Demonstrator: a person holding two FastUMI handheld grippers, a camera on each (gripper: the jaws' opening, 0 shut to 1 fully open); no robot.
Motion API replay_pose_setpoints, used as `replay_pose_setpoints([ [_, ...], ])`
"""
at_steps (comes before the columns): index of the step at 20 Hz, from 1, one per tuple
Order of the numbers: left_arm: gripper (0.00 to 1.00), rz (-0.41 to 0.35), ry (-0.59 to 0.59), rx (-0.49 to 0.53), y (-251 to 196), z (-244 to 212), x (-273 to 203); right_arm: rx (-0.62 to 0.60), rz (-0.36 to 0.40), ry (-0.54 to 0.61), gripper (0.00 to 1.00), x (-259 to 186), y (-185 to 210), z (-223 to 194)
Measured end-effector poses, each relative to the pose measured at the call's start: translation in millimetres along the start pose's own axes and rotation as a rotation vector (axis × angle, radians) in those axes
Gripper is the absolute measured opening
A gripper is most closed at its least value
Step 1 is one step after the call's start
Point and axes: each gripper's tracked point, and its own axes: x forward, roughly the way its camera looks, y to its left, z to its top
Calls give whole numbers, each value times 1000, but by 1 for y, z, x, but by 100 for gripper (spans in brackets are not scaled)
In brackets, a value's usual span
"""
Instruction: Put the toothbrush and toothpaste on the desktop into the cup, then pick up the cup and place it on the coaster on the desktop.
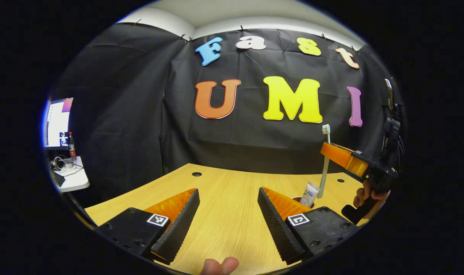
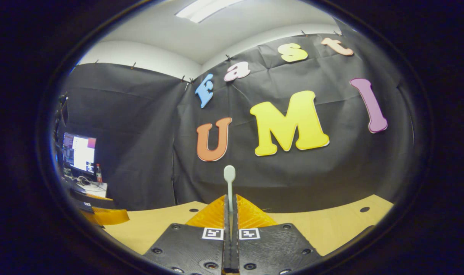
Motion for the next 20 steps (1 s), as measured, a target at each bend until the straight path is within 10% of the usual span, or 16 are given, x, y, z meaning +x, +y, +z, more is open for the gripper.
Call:
replay_pose_setpoints([
  [9,97,16,36,-18,6,-11,3,40,11,41,1,8,-3,-29],
  [15,97,7,29,-12,-4,-3,-1,35,24,9,89,-14,-7,-15],
  [20,97,-21,10,0,-25,10,-8,27,-44,-63,92,-45,-31,22],
])
